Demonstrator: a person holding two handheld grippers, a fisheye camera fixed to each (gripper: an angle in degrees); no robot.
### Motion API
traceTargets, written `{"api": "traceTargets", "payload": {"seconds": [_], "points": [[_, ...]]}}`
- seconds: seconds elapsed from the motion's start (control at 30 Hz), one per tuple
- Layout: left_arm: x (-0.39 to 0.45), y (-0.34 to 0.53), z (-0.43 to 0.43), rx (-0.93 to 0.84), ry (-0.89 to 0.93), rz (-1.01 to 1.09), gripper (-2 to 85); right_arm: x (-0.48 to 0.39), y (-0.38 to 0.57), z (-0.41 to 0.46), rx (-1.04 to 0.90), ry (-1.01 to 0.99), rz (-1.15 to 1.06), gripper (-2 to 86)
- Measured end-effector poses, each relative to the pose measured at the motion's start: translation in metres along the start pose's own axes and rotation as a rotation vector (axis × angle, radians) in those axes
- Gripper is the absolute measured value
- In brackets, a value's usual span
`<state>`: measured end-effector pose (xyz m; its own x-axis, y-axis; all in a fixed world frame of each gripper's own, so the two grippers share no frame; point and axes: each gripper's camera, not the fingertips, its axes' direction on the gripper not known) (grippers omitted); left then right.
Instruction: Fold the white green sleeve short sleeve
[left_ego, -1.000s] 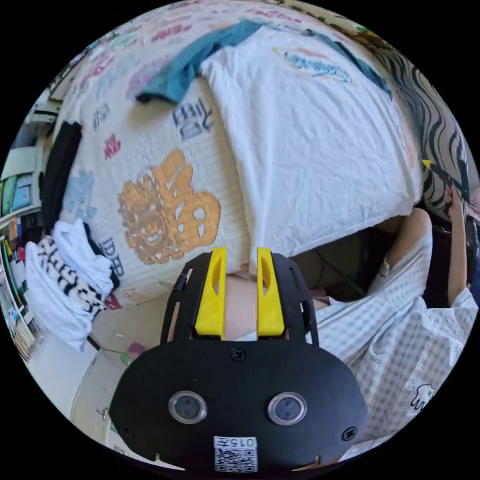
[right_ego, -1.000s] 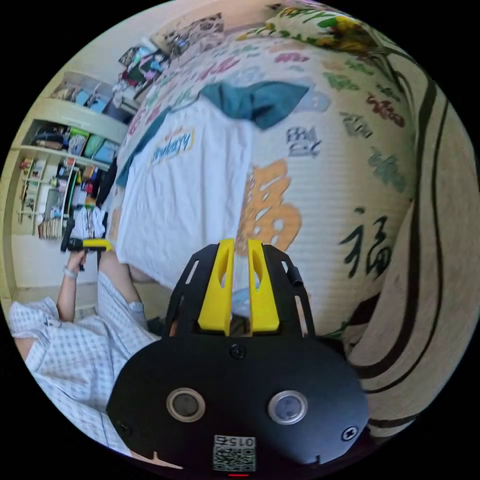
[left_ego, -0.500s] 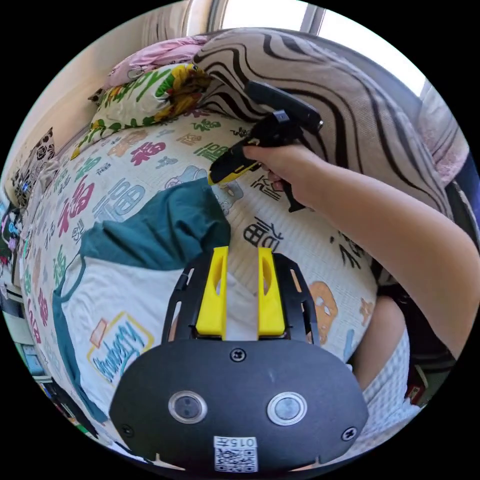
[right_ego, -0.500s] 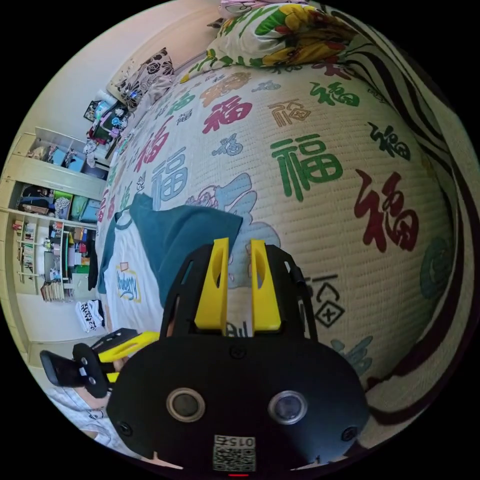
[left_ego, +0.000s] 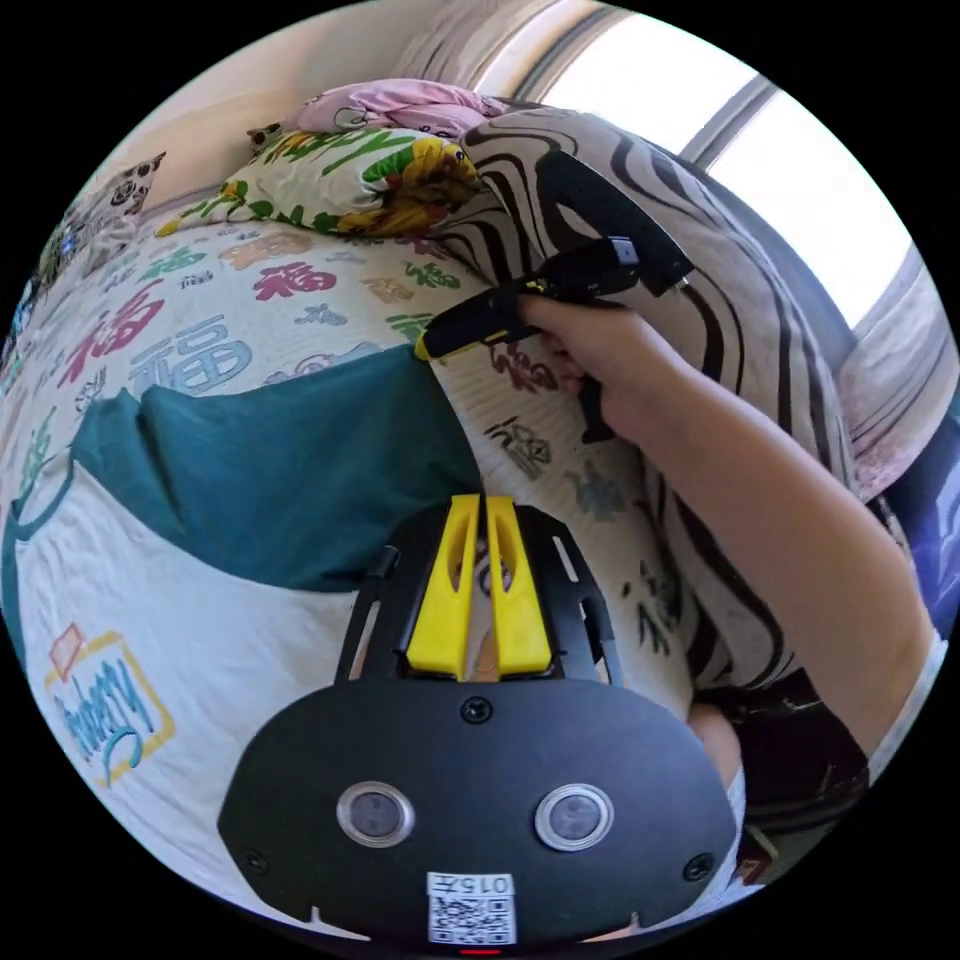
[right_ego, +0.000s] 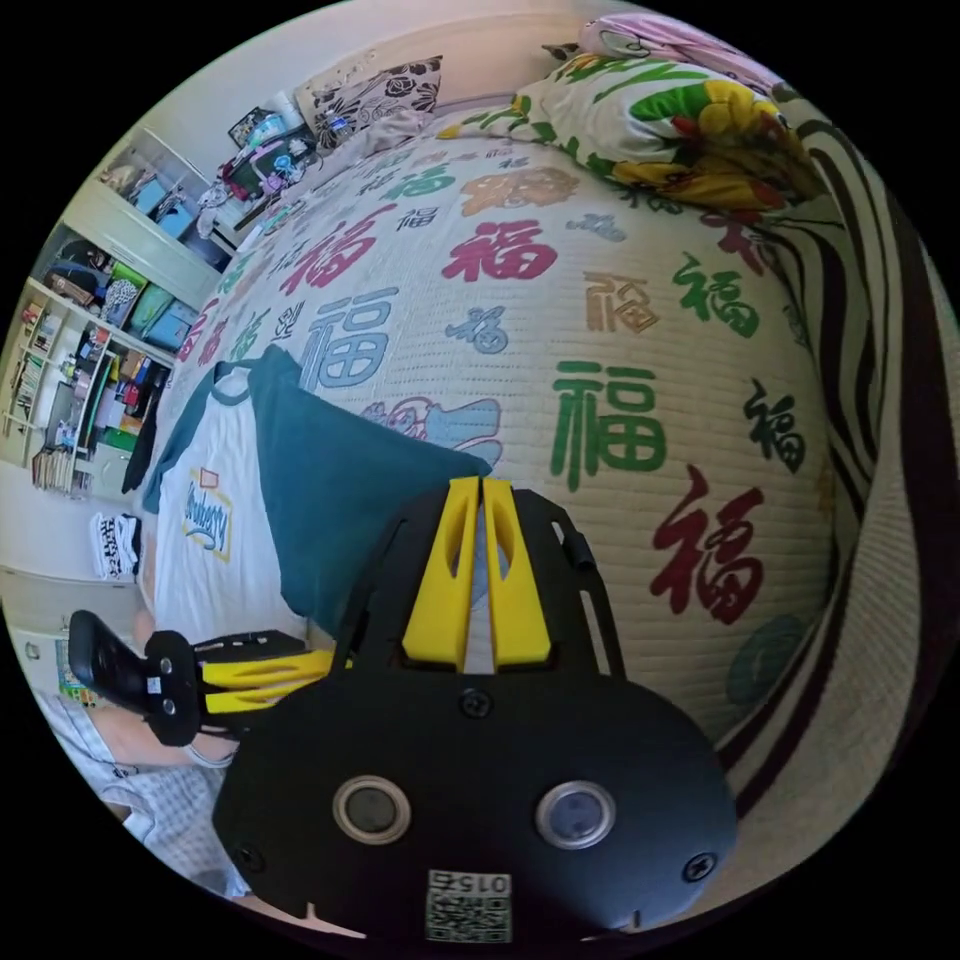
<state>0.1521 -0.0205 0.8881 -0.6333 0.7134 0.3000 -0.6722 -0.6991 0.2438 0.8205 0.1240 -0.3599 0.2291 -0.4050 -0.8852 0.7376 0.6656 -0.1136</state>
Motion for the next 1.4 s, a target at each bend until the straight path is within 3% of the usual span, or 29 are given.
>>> {"api": "traceTargets", "payload": {"seconds": [0.13, 0.27, 0.37, 0.47, 0.6, 0.77, 0.9, 1.0, 1.13, 1.27, 1.4], "points": [[-0.011, -0.014, 0.013, -0.030, 0.074, -0.108, 2.6, -0.008, -0.015, 0.020, -0.042, 0.054, -0.006, 0.3], [-0.025, -0.012, 0.025, -0.144, 0.430, -0.157, 9.7, -0.024, -0.025, 0.075, -0.162, 0.100, 0.017, 3.8], [-0.019, 0.008, -0.005, -0.126, 0.507, -0.087, 8.8, -0.038, -0.018, 0.093, -0.123, 0.186, 0.034, 4.9], [-0.025, 0.041, -0.056, -0.110, 0.506, 0.002, 8.6, -0.061, -0.001, 0.093, -0.027, 0.188, 0.027, 5.0], [-0.081, 0.092, -0.145, -0.059, 0.378, -0.053, 8.4, -0.115, 0.026, 0.093, 0.070, 0.125, -0.061, 3.3], [-0.218, 0.187, -0.324, 0.106, -0.016, -0.422, 8.4, -0.243, 0.061, 0.135, 0.170, -0.069, -0.236, 1.9], [-0.287, 0.252, -0.424, 0.205, -0.206, -0.656, 9.9, -0.353, 0.064, 0.198, 0.149, -0.246, -0.362, 2.5], [-0.334, 0.289, -0.471, 0.314, -0.163, -0.794, 11.5, -0.451, 0.052, 0.262, 0.048, -0.341, -0.454, 4.3], [-0.383, 0.305, -0.488, 0.445, 0.055, -0.847, 13.0, -0.563, 0.025, 0.327, -0.074, -0.375, -0.606, 5.4], [-0.395, 0.288, -0.491, 0.476, 0.163, -0.718, 11.6, -0.640, -0.019, 0.373, -0.122, -0.232, -0.706, 6.6], [-0.381, 0.280, -0.499, 0.427, 0.128, -0.569, 11.2, -0.701, -0.069, 0.419, -0.161, -0.126, -0.751, 7.7]]}}
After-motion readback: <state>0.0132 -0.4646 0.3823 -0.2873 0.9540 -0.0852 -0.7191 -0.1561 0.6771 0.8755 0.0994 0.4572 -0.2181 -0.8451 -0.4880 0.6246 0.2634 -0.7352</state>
